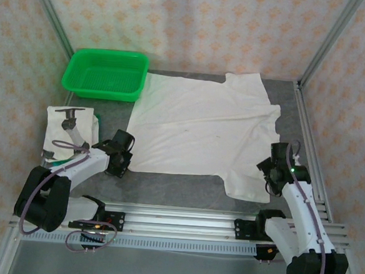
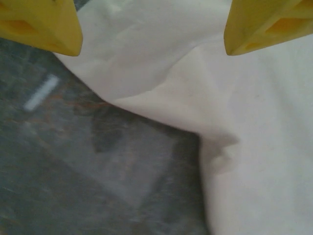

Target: Fold and stack the t-shirts

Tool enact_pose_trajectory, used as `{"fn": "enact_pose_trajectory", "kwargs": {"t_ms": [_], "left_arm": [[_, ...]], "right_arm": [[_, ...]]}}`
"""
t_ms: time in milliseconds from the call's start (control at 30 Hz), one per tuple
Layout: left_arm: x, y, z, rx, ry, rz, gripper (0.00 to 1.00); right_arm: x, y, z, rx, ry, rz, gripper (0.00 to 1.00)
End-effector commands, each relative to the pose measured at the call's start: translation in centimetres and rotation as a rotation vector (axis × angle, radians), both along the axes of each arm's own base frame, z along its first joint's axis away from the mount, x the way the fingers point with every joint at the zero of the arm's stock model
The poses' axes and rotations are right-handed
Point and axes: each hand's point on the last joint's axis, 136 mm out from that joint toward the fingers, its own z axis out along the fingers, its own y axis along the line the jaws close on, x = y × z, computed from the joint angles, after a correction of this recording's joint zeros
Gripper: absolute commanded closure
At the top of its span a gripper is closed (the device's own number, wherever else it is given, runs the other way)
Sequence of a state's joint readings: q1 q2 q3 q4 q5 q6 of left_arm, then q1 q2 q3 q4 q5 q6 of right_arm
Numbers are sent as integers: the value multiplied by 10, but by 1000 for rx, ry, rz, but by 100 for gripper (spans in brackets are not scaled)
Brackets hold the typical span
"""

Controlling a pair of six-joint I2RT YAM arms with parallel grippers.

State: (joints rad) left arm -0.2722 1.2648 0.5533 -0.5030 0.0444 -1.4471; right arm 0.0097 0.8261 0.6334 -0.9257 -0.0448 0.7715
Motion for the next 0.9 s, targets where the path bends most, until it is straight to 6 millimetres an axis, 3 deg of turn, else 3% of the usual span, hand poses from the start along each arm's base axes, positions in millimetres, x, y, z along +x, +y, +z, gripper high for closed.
{"fn": "enact_pose_trajectory", "kwargs": {"t_ms": [0,233,567,767,867], "left_arm": [[-19,13,-10,45,64,30,100],[-23,17,-11,58,76,41,100],[-23,18,-11,59,70,50,100],[-22,19,-8,61,60,56,100],[-23,19,-8,59,60,59,100]], "right_arm": [[-30,-1,-25,30,129,-90,27],[-41,11,-45,110,189,-130,44],[-33,31,-67,217,214,-87,38],[-29,33,-76,236,228,-97,43],[-27,37,-82,256,242,-102,54]]}}
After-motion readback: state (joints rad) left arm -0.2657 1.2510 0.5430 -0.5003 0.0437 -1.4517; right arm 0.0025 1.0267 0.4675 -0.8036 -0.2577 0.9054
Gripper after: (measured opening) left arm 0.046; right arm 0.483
